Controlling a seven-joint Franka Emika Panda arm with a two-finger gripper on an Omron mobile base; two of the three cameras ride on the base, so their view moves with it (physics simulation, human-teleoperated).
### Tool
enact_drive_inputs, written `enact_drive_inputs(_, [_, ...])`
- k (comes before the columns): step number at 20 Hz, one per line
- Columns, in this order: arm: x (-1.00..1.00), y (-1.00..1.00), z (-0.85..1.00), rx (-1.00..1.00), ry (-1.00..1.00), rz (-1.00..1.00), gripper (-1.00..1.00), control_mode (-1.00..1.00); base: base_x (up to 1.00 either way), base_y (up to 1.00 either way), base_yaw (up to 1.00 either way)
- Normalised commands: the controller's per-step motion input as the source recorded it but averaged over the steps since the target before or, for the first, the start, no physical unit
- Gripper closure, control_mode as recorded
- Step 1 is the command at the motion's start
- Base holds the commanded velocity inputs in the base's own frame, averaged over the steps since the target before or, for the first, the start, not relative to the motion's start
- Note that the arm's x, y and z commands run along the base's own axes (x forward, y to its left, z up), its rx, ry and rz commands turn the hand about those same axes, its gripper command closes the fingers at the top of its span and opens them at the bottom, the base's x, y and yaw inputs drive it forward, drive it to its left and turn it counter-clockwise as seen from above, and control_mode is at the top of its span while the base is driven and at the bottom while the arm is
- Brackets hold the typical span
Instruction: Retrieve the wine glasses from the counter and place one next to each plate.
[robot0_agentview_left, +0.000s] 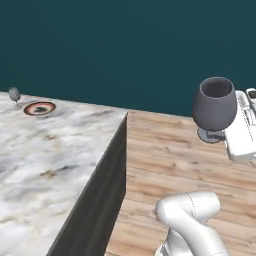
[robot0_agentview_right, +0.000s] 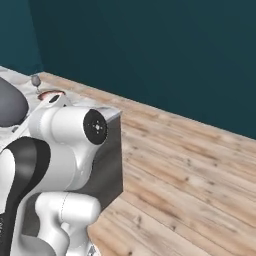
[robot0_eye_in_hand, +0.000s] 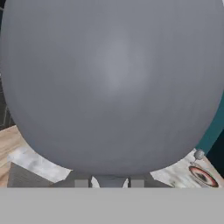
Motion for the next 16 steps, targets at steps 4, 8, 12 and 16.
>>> enact_drive_inputs(4, [0.0,0.0,0.0,0.0,0.0,0.0,1.0,1.0,1.0,-0.34,0.35])
enact_drive_inputs(8, [0.0,0.0,0.0,0.0,0.0,0.0,1.0,1.0,1.0,-0.39,0.37])
enact_drive_inputs(12, [0.0,0.0,0.0,0.0,0.0,0.0,1.0,1.0,1.0,-0.44,0.4])
enact_drive_inputs(16, [0.0,0.0,0.0,0.0,0.0,0.0,1.0,1.0,1.0,-0.46,0.42])
